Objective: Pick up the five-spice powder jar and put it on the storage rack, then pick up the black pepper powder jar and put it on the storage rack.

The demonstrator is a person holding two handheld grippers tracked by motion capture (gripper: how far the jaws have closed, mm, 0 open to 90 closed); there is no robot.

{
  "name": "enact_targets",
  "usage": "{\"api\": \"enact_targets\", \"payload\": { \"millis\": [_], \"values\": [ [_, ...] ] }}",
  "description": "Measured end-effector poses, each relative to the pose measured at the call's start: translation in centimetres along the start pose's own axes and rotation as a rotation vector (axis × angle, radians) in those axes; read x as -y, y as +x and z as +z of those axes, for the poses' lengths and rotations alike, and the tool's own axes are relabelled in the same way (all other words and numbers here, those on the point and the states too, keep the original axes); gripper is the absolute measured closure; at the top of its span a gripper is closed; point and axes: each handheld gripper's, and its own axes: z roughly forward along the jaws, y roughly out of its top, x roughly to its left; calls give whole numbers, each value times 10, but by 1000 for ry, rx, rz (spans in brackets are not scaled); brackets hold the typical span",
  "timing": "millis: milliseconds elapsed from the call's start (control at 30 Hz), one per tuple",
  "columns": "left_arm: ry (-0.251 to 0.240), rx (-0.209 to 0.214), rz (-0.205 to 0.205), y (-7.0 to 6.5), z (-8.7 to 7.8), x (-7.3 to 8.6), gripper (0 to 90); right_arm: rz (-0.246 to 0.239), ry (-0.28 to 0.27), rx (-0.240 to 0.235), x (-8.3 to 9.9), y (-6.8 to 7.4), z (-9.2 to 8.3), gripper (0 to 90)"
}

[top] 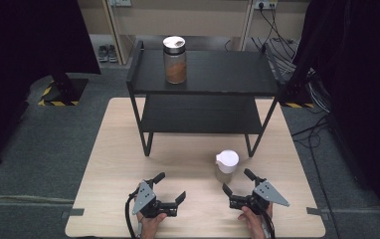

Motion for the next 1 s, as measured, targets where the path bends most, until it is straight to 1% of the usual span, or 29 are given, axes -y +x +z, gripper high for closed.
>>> {"api": "enact_targets", "payload": {
  "millis": [367,467,533,700,1000],
  "values": [
    [3,-2,4,-1,-1,0,4,11,2,0,1,-2,1,3],
    [4,2,0,0,-1,0,4,7,1,-1,1,-1,1,4],
    [4,2,5,0,-1,0,4,3,-2,0,1,0,0,3],
    [6,3,4,0,0,-1,4,8,2,6,1,0,0,3],
    [5,1,5,0,0,-1,4,8,-3,3,0,-1,0,3]
  ]
}}
